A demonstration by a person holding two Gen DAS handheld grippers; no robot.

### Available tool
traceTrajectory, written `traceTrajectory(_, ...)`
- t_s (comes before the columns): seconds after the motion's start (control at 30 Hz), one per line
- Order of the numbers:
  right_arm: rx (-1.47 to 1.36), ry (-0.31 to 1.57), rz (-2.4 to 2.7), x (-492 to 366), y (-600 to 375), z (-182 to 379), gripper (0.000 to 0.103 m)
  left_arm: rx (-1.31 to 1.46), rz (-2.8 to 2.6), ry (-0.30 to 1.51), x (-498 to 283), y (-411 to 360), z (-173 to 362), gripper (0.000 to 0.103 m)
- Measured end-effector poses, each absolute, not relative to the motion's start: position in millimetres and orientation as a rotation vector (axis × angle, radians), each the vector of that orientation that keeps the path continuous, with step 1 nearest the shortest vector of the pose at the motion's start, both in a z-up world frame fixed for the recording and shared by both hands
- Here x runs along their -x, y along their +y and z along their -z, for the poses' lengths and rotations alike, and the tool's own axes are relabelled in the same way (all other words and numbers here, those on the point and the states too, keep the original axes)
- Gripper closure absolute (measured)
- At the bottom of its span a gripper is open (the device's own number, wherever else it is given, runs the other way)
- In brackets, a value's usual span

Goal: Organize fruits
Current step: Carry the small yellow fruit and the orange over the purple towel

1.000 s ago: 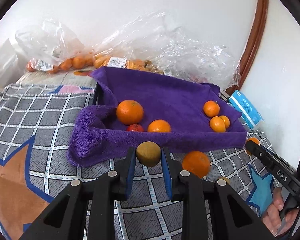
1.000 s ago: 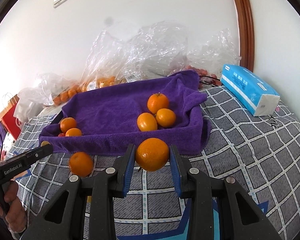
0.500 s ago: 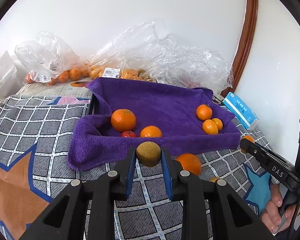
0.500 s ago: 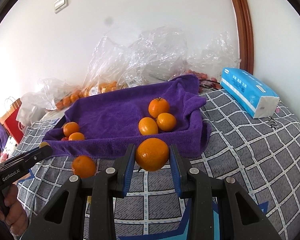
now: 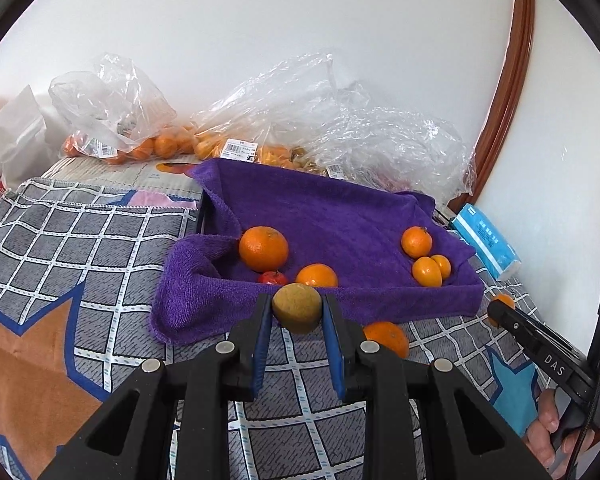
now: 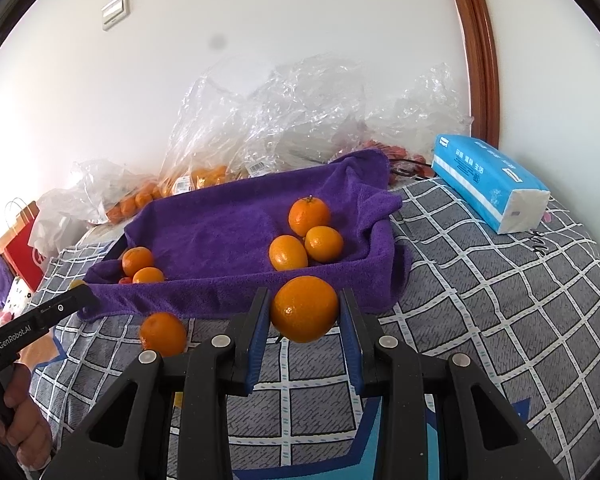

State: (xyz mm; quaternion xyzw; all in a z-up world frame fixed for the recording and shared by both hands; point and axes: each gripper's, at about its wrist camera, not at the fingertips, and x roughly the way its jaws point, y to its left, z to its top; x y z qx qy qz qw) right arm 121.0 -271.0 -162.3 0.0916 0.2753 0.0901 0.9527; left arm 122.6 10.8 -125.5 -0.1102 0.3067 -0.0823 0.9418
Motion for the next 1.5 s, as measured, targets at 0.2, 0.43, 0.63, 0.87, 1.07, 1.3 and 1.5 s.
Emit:
traceTrajectory(0.2, -0.166, 0.561, -0.185, -113, -265, 159, 0.069, 0.230, 0.166, 0.611, -120, 11, 122, 0.079)
traceTrajectory(0.43, -0.155, 0.550, -0.190, -107, -257, 148, 0.069, 0.259, 0.162, 0.613, -120, 16, 121, 0.079)
traceTrajectory(0.63, -0.145, 0.549, -0.193, -106, -252, 137, 0.069, 0.246, 0.154, 0.590, -117, 15, 117, 0.079)
traceTrajectory(0.87, -0.108, 0.543, -0.180, -101, -247, 121, 0.069, 0.278, 0.142, 0.608, -117, 24, 108, 0.079)
traceTrajectory(1.07, -0.112, 0.542, -0.184, -95, -245, 113, 0.069, 0.277, 0.142, 0.617, -114, 28, 94, 0.079)
traceTrajectory(1.3, -0.127, 0.544, -0.177, -90, -243, 106, 0.069, 0.256, 0.138, 0.604, -113, 29, 74, 0.079)
traceTrajectory(1.5, -0.138, 0.534, -0.169, -91, -245, 95, 0.069, 0.251, 0.128, 0.610, -118, 30, 64, 0.079)
